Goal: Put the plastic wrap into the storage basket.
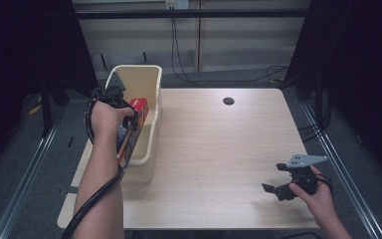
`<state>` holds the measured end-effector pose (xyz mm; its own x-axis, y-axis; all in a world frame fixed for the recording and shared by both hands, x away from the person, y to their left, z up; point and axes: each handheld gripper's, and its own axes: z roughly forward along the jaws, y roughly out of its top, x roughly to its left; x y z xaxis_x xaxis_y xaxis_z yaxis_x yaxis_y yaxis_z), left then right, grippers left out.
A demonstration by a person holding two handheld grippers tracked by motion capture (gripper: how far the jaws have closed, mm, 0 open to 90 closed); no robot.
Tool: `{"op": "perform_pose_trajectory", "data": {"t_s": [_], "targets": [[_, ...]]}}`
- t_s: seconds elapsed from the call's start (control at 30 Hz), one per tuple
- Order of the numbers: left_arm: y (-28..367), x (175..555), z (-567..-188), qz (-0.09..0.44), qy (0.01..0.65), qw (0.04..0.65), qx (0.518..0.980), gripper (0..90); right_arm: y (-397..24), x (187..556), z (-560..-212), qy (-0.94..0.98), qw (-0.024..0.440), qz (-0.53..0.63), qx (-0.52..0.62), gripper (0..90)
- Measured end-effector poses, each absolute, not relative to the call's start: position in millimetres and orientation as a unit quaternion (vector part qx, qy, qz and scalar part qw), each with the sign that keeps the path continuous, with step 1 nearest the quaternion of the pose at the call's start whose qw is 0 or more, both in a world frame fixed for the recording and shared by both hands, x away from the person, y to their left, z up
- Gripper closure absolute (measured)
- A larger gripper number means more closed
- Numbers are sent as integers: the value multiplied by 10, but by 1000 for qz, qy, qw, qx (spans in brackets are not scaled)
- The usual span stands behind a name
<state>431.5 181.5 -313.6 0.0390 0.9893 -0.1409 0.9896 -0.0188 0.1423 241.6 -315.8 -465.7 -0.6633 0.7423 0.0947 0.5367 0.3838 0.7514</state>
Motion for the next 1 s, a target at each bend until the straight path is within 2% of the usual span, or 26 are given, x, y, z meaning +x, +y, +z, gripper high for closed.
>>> {"op": "perform_pose_trajectory", "data": {"t_s": [1.0], "targets": [[1772,4373,-3228,-16,688,89,720,398,-3158,2417,-4666,823,126,395,389,28]]}}
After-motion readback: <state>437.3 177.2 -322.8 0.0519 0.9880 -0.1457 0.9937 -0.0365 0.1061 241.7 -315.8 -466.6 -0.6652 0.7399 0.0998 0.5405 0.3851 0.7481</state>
